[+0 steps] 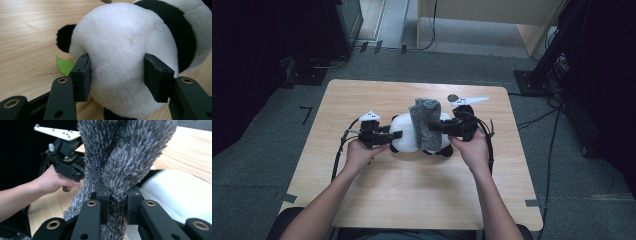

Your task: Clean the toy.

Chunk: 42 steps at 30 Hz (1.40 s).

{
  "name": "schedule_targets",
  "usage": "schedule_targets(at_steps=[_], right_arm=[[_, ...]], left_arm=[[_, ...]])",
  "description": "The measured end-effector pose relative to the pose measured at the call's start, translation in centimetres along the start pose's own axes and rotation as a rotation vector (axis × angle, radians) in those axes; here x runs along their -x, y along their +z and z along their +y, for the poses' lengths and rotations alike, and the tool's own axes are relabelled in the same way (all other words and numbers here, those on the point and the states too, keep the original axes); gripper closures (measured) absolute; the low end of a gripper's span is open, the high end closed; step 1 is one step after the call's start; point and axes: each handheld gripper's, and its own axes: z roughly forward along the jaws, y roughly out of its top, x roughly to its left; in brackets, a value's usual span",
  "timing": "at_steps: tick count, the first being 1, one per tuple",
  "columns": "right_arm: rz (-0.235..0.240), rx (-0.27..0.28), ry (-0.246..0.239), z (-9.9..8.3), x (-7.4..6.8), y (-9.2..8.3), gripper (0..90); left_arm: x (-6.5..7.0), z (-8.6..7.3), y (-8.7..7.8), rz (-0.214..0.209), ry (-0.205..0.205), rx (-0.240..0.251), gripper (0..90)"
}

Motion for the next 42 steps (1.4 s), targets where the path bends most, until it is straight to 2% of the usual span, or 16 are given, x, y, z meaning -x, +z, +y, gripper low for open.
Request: schedule_targets(at_steps=[7, 14, 18, 20, 23, 27, 30, 35, 42], right_arm=[[0.032, -0.052, -0.024, 0.9, -0.5, 3.5, 78.1], [0.023, -0.108, -0.047, 1.1, -0.3, 7.6, 77.8], [-0.046, -0.163, -0.086, 0.7, -0.2, 9.3, 76.7], [-0.043, -0.156, -0.076, 0.5, 0.0, 9.3, 76.6], [-0.073, -0.152, -0.076, 0.4, 0.3, 8.8, 76.3], [-0.096, -0.147, -0.054, 0.2, 1.0, 7.8, 76.4], [-0.117, -0.138, -0.036, 0.1, 1.5, 6.7, 76.5], [-0.116, -0.118, -0.005, -0.5, 2.1, 5.2, 76.5], [-0.141, -0.094, 0.020, -1.0, 2.5, 2.8, 76.6]], left_arm=[[0.1, 0.0, 0.0, 0.011, 0.002, 0.003, 44.4], [0.4, -0.1, -0.1, 0.027, 0.009, 0.005, 44.5], [0.4, -0.3, -0.1, 0.030, 0.011, 0.003, 44.5], [0.4, -0.3, -0.1, 0.029, 0.008, 0.002, 44.5], [0.4, -0.1, -0.1, 0.034, 0.002, -0.011, 45.3], [0.4, 0.0, 0.0, 0.035, 0.007, -0.020, 46.2], [0.3, 0.1, -0.1, 0.028, 0.005, -0.025, 46.9], [0.2, 0.1, 0.0, 0.021, -0.004, -0.022, 47.3], [0.2, 0.3, 0.1, 0.017, -0.012, -0.023, 47.3]])
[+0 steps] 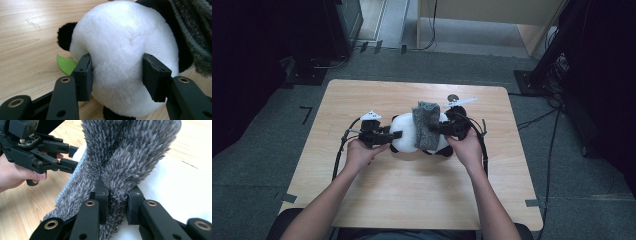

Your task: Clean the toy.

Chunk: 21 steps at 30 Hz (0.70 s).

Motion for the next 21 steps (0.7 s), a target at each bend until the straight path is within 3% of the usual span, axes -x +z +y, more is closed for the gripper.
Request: schedule_targets(at_steps=[13, 21], right_arm=[[-0.046, 0.034, 0.098, -2.3, 2.9, -3.5, 76.4], [-0.088, 0.038, 0.147, -3.6, 4.6, -4.1, 76.7]], left_arm=[[-0.1, 0.2, 0.1, -0.010, -0.009, 0.002, 47.6], [-0.2, 0.1, 0.1, -0.014, -0.014, 0.008, 47.6]])
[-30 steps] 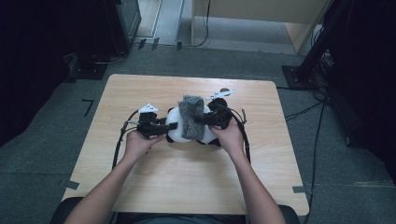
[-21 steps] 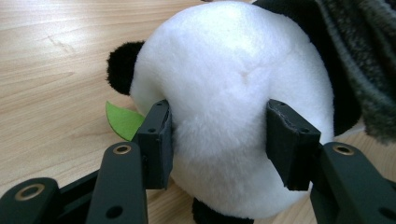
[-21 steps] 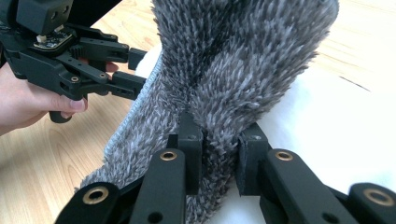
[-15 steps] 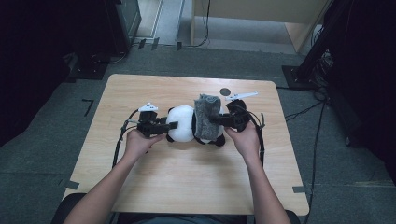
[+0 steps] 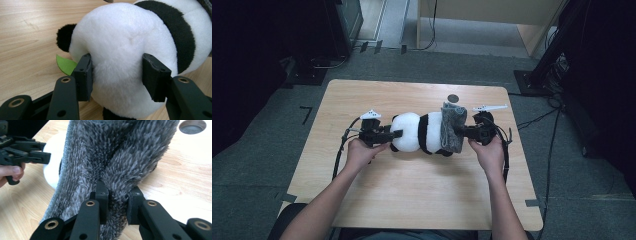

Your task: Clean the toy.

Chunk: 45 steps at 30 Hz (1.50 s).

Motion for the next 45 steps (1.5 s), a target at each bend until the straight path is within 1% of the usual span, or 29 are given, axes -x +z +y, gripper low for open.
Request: schedule_targets(at_steps=[2, 5, 6, 9, 10, 11, 12, 14, 16, 19, 22, 23, 24, 25, 26, 27, 29, 31, 33, 34, 35, 36, 37, 38, 39, 40, 42, 45], right_arm=[[-0.009, 0.003, 0.001, -0.3, 0.1, 0.3, 75.9], [-0.038, 0.017, -0.033, -0.6, -0.3, 0.7, 73.7], [-0.040, 0.020, -0.036, -0.6, -0.5, 0.8, 73.4], [-0.020, 0.029, -0.047, -0.7, -0.3, 0.8, 70.5], [-0.003, 0.032, -0.046, -0.8, -0.1, 0.9, 71.4], [0.021, 0.036, -0.039, -0.9, 0.1, 0.8, 75.1], [0.031, 0.041, -0.036, -0.8, 0.2, 0.5, 77.4], [0.039, 0.054, -0.045, -0.5, -0.1, -0.1, 79.2], [0.053, 0.079, -0.076, 0.0, -1.1, -1.0, 79.5], [0.085, 0.096, -0.131, 0.7, -3.3, -1.8, 79.5], [0.131, 0.106, -0.185, 1.2, -5.8, -1.5, 79.5], [0.139, 0.104, -0.198, 1.3, -6.5, -1.3, 79.4], [0.152, 0.098, -0.219, 1.4, -7.5, -0.8, 79.4], [0.162, 0.093, -0.227, 1.4, -8.1, -0.4, 79.4], [0.184, 0.085, -0.243, 1.3, -9.0, 0.4, 79.4], [0.202, 0.080, -0.248, 1.2, -9.6, 1.1, 79.4], [0.225, 0.059, -0.262, 0.9, -10.6, 2.5, 79.4], [0.237, 0.026, -0.280, 0.4, -11.6, 4.4, 79.4], [0.237, 0.002, -0.289, -0.1, -12.1, 6.1, 79.4], [0.237, -0.014, -0.283, -0.4, -12.3, 6.9, 79.3], [0.230, -0.027, -0.281, -0.6, -12.3, 7.7, 79.3], [0.221, -0.032, -0.293, -0.8, -12.4, 8.2, 79.3], [0.184, -0.050, -0.308, -1.1, -12.4, 9.0, 79.2], [0.163, -0.060, -0.318, -1.2, -12.4, 9.5, 79.1], [0.152, -0.070, -0.323, -1.5, -12.2, 10.1, 78.9], [0.153, -0.074, -0.315, -1.6, -12.0, 10.4, 78.7], [0.149, -0.073, -0.317, -1.7, -11.7, 10.5, 78.2], [0.108, -0.068, -0.346, -1.9, -11.6, 10.2, 77.1]], left_arm=[[0.0, 0.0, 0.0, 0.001, 0.001, -0.001, 47.9], [0.0, 0.0, 0.0, 0.004, -0.001, -0.004, 48.2], [0.0, 0.0, 0.0, 0.004, -0.003, -0.005, 48.3], [0.0, 0.0, 0.0, 0.003, -0.005, -0.007, 48.5], [0.0, 0.0, 0.0, 0.002, -0.004, -0.006, 48.5], [0.0, 0.0, 0.0, 0.004, -0.005, -0.005, 48.5], [0.0, 0.0, 0.0, 0.003, -0.008, -0.004, 48.5], [0.1, 0.0, -0.1, 0.003, -0.015, -0.004, 48.6], [0.0, 0.1, -0.2, -0.005, -0.027, -0.005, 50.8], [0.1, 0.3, -0.3, -0.010, -0.034, -0.004, 53.9], [0.1, 0.3, -0.3, -0.006, -0.033, -0.003, 54.1], [0.2, 0.3, -0.3, -0.004, -0.035, -0.003, 54.0], [0.2, 0.3, -0.3, -0.003, -0.035, -0.002, 53.9], [0.2, 0.2, -0.3, -0.002, -0.033, -0.003, 53.9], [0.2, 0.2, -0.3, 0.000, -0.029, -0.006, 53.6], [0.2, 0.2, -0.3, -0.001, -0.029, -0.007, 53.5], [0.2, 0.2, -0.3, 0.000, -0.028, -0.007, 53.3], [0.2, 0.2, -0.3, 0.002, -0.027, -0.007, 53.2], [0.3, 0.2, -0.3, 0.005, -0.024, -0.010, 53.2], [0.3, 0.2, -0.4, 0.006, -0.021, -0.013, 53.2], [0.3, 0.2, -0.4, 0.007, -0.020, -0.014, 53.2], [0.3, 0.2, -0.4, 0.010, -0.019, -0.014, 53.2], [0.3, 0.2, -0.4, 0.011, -0.018, -0.015, 53.2], [0.3, 0.2, -0.4, 0.013, -0.018, -0.018, 53.2], [0.4, 0.2, -0.3, 0.016, -0.017, -0.022, 53.2], [0.4, 0.2, -0.3, 0.019, -0.015, -0.021, 53.2], [0.3, 0.1, -0.3, 0.023, -0.010, -0.023, 53.3], [0.4, 0.1, -0.2, 0.026, -0.007, -0.023, 53.3]])
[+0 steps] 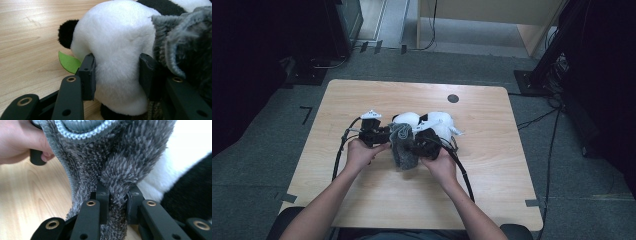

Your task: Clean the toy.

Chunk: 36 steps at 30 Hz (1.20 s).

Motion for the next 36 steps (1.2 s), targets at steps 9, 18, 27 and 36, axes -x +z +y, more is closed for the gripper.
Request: schedule_targets(at_steps=[9, 18, 27, 36], right_arm=[[-0.100, -0.029, -0.016, -0.3, 0.3, -2.4, 77.7], [-0.147, 0.006, 0.057, -1.2, 2.0, -6.4, 77.8], [-0.167, 0.040, 0.124, -2.5, 4.4, -10.0, 77.4], [-0.241, 0.026, 0.197, -3.9, 6.9, -11.4, 77.6]], left_arm=[[0.0, 0.0, 0.0, 0.000, 0.009, 0.002, 53.0], [-0.1, 0.0, 0.1, -0.001, 0.008, 0.004, 53.0], [-0.1, 0.3, 0.2, -0.005, 0.008, 0.003, 53.0], [-0.2, 0.3, 0.2, -0.014, 0.004, 0.003, 52.9]])
